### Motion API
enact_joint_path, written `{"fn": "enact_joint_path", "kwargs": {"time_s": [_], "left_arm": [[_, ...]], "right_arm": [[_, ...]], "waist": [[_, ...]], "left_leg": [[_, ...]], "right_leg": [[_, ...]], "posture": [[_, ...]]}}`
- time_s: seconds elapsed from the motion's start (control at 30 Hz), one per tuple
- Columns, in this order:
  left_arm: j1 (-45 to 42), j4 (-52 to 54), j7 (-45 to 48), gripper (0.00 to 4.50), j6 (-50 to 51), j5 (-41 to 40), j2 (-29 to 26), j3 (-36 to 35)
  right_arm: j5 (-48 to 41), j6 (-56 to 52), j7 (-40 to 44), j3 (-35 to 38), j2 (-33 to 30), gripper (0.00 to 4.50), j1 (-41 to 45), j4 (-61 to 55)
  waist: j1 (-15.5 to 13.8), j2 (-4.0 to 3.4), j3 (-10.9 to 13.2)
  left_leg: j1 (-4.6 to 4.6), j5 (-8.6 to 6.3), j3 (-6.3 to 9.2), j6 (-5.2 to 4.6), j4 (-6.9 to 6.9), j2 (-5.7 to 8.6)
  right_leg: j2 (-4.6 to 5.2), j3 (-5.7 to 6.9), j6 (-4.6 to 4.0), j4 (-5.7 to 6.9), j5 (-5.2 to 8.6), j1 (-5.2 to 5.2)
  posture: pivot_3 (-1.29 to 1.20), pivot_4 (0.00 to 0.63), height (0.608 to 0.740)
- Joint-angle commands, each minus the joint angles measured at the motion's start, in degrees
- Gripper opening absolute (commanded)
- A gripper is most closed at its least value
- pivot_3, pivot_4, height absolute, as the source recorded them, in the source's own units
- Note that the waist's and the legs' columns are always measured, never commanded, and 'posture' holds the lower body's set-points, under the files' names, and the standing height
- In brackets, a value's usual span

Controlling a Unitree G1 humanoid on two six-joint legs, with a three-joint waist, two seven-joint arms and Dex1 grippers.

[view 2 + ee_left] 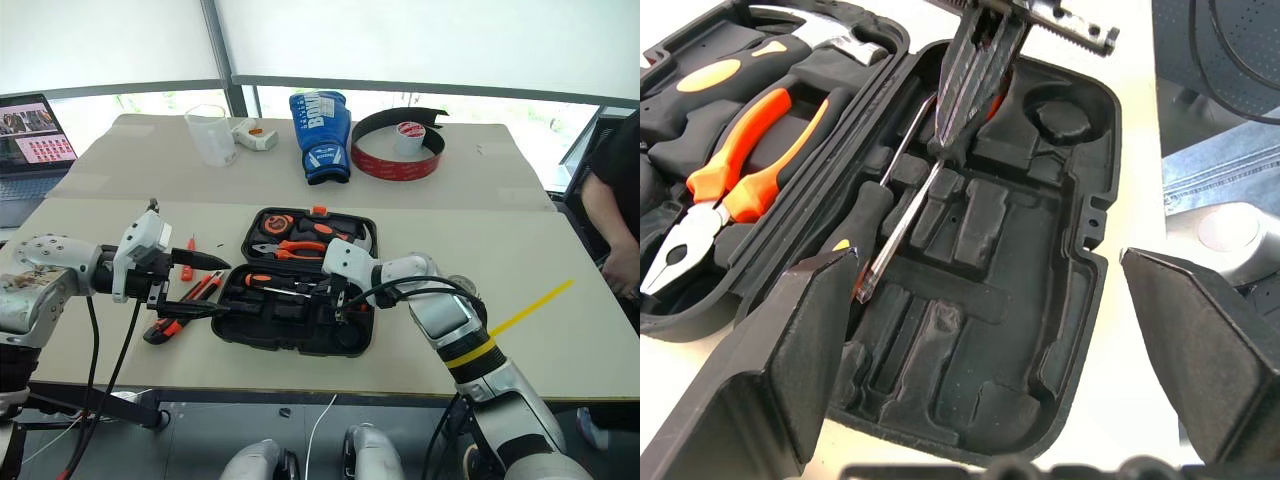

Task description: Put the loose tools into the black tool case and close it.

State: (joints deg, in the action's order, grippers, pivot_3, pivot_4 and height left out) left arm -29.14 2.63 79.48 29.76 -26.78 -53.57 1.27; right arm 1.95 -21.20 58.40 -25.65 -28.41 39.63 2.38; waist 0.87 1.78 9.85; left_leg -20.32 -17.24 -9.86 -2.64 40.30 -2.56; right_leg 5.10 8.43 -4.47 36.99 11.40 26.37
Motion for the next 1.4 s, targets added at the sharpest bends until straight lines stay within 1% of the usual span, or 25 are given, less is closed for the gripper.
{"fn": "enact_joint_path", "kwargs": {"time_s": [0.03,0.17,0.27,0.33,0.4,0.43,0.53,0.57,0.63,0.67,0.7,0.77,0.8,0.83,0.87,0.93,1.03,1.07,1.1,1.2,1.27,1.33,1.4], "left_arm": [[-0.74,0.35,0.02,4.5,-1.36,0.33,0.12,-0.4],[0.31,0.31,-0.52,4.5,-1.54,0.5,-0.27,-1.09],[2.24,1.12,-2.04,4.5,-0.6,-0.21,-0.86,-2.94],[4.09,2.18,-3.91,4.5,0.64,-0.91,-1.18,-4.78],[6.98,3.74,-6.64,4.5,2.16,-1.45,-1.46,-7.48],[9.44,4.8,-8.74,4.5,2.99,-1.44,-1.49,-9.74],[25.83,10.91,-17.47,4.5,8.42,-0.56,0.77,-26.11],[30.28,12.84,-18.89,4.5,9.59,-0.52,1.63,-30.28],[37.88,15.68,-20.65,4.5,10.87,-0.42,3.07,-36.4],[41.09,16.59,-21.63,4.5,11.43,-0.27,3.71,-38.85],[43.96,17.25,-22.67,4.5,12.13,-0.1,4.45,-41.18],[47.28,17.35,-24.88,4.5,13.36,0.15,5.39,-44.14],[47.91,17.25,-25.79,4.5,13.94,0.0,5.52,-44.82],[47.73,17.13,-26.61,4.5,15.14,-0.63,5.26,-44.98],[47.17,17.06,-27.3,4.5,16.21,-1.19,4.82,-44.76],[43.82,16.5,-29.0,4.5,18.89,-2.27,3.43,-43.0],[35.41,14.05,-31.85,4.5,24.09,-2.56,0.56,-37.12],[31.99,12.8,-32.91,4.5,26.12,-2.67,-0.26,-34.77],[29.78,11.94,-33.62,4.5,27.49,-2.81,-0.77,-33.3],[13.48,4.64,-39.33,4.5,34.97,-0.72,-0.85,-22.74],[2.86,-1.57,-42.57,4.5,38.15,1.51,0.58,-16.51],[-4.42,-6.6,-44.32,4.5,40.69,2.9,1.89,-12.25],[-10.0,-11.93,-44.33,4.5,38.23,4.97,3.65,-7.98]], "right_arm": [[6.1,3.34,-0.61,-4.7,-0.93,0.01,-1.49,4.93],[0.53,2.8,-1.24,1.0,2.34,0.01,-0.88,2.11],[-5.53,-1.84,-1.74,7.16,4.68,0.01,-0.22,-1.75],[-9.82,-5.31,-0.74,10.54,4.79,0.01,0.09,-5.03],[-14.3,-9.88,0.3,13.73,3.88,0.59,0.37,-8.89],[-16.82,-12.35,0.74,15.58,3.14,0.78,0.39,-11.15],[-27.92,-19.41,5.09,23.63,-2.61,1.85,-1.45,-20.76],[-30.04,-20.43,6.06,24.91,-4.19,2.19,-2.34,-22.65],[-32.83,-21.09,7.31,26.06,-6.94,2.79,-4.33,-25.27],[-33.89,-21.15,7.81,26.43,-8.11,3.28,-5.28,-26.34],[-34.7,-21.12,8.04,26.73,-8.95,3.51,-6.07,-27.23],[-35.54,-21.15,7.26,26.91,-9.55,4.22,-6.72,-28.15],[-35.79,-21.14,6.67,26.91,-9.58,4.46,-6.88,-28.37],[-36.09,-21.14,5.98,26.91,-9.56,4.46,-7.05,-28.53],[-36.36,-21.11,5.44,26.89,-9.58,4.46,-7.22,-28.66],[-36.56,-20.75,4.55,26.74,-9.64,4.46,-7.67,-28.99],[-36.41,-20.18,3.18,26.51,-9.65,4.46,-8.47,-29.87],[-36.31,-19.98,2.7,26.46,-9.69,4.46,-8.76,-30.22],[-36.28,-19.86,2.36,26.41,-9.75,4.46,-8.94,-30.44],[-36.45,-19.92,0.28,26.91,-9.86,4.46,-10.6,-32.41],[-36.61,-19.86,-0.92,27.12,-10.08,4.46,-12.12,-34.09],[-36.92,-19.94,-1.9,27.22,-10.24,4.46,-13.18,-35.31],[-37.34,-20.13,-3.08,27.31,-10.3,4.46,-14.22,-36.52]], "waist": [[-0.01,0.04,-0.11],[0.04,0.11,-0.17],[0.12,0.11,-0.15],[0.15,0.1,-0.14],[0.08,0.1,-0.14],[0.03,0.1,-0.14],[0.47,0.07,-0.12],[0.6,0.07,-0.12],[0.44,0.1,-0.12],[0.2,0.12,-0.13],[-0.08,0.13,-0.13],[-0.52,0.12,-0.12],[-0.78,0.07,-0.09],[-1.08,0.06,-0.08],[-1.42,0.07,-0.08],[-1.86,0.09,-0.1],[-2.48,0.15,-0.14],[-2.47,0.16,-0.14],[-2.38,0.16,-0.14],[-2.12,0.18,-0.14],[-2.24,0.24,-0.14],[-2.0,0.26,-0.14],[-1.43,0.27,-0.15]], "left_leg": [[0.07,-0.01,0.0,0.01,-0.01,0.0],[0.09,-0.08,0.01,0.15,-0.02,-0.01],[0.04,-0.02,0.01,0.13,-0.02,-0.02],[-0.08,0.08,0.01,0.13,-0.05,-0.04],[-0.32,0.11,0.02,0.17,-0.05,-0.05],[-0.42,0.12,0.03,0.17,-0.04,-0.05],[-0.67,0.12,0.04,0.16,-0.03,-0.05],[-0.72,0.11,0.05,0.15,-0.06,-0.05],[-0.73,0.09,0.16,0.12,-0.2,-0.04],[-0.73,0.08,0.17,0.13,-0.29,-0.05],[-0.73,0.08,0.19,0.13,-0.34,-0.05],[-0.75,0.06,0.22,0.15,-0.34,-0.05],[-0.73,-0.04,0.21,0.32,-0.38,-0.03],[-0.73,-0.16,0.2,0.55,-0.37,-0.01],[-0.73,-0.15,0.21,0.64,-0.35,0.0],[-0.7,-0.19,0.27,0.52,-0.35,0.0],[-0.73,-0.2,0.35,0.44,-0.35,-0.01],[-0.74,0.02,0.34,0.82,-0.36,-0.01],[-0.76,0.04,0.35,0.82,-0.38,0.0],[-0.78,0.27,0.31,0.4,-0.43,0.05],[-0.84,0.36,0.33,0.27,-0.43,0.07],[-0.85,0.38,0.29,0.23,-0.4,0.13],[-0.83,0.39,0.25,0.21,-0.4,0.18]], "right_leg": [[0.0,-0.01,0.0,0.0,0.01,-0.06],[0.03,-0.01,0.01,0.01,0.01,-0.08],[0.01,-0.02,0.0,0.06,0.0,0.0],[-0.02,-0.02,-0.02,0.08,0.0,0.14],[-0.03,0.0,-0.07,0.13,-0.01,0.37],[-0.04,0.02,-0.1,0.14,-0.03,0.47],[-0.02,-0.01,-0.17,0.09,-0.07,0.71],[-0.02,0.0,-0.19,0.06,-0.08,0.74],[-0.02,0.04,-0.37,-0.06,-0.18,0.73],[-0.04,0.09,-0.34,-0.19,-0.16,0.73],[-0.04,0.11,-0.14,-0.24,-0.04,0.72],[0.0,0.16,-0.08,-0.23,0.0,0.71],[0.07,0.17,-0.08,-0.23,0.0,0.7],[0.1,0.15,-0.08,-0.23,0.0,0.7],[0.13,0.15,-0.03,-0.2,-0.03,0.7],[0.13,0.2,0.06,-0.2,-0.08,0.66],[0.12,0.25,0.07,-0.12,-0.09,0.66],[0.09,0.25,0.06,-0.13,-0.09,0.66],[0.09,0.25,0.06,-0.12,-0.09,0.66],[0.08,0.2,0.0,-0.12,-0.12,0.67],[-0.03,0.22,-0.06,-0.14,-0.15,0.66],[-0.07,0.19,-0.39,-0.11,-0.34,0.66],[-0.07,0.12,-0.38,-0.13,-0.34,0.65]], "posture": [[0.0,0.15,0.727],[0.0,0.15,0.727],[0.0,0.15,0.727],[0.0,0.15,0.727],[0.0,0.15,0.727],[0.0,0.15,0.727],[0.0,0.15,0.727],[0.0,0.15,0.727],[0.0,0.15,0.727],[0.0,0.15,0.727],[0.0,0.15,0.727],[0.0,0.15,0.727],[0.0,0.15,0.727],[0.0,0.15,0.727],[0.0,0.15,0.727],[0.0,0.15,0.727],[0.0,0.15,0.727],[0.0,0.15,0.727],[0.0,0.15,0.727],[0.0,0.15,0.727],[0.0,0.15,0.727],[0.0,0.15,0.727],[0.0,0.15,0.727]]}}
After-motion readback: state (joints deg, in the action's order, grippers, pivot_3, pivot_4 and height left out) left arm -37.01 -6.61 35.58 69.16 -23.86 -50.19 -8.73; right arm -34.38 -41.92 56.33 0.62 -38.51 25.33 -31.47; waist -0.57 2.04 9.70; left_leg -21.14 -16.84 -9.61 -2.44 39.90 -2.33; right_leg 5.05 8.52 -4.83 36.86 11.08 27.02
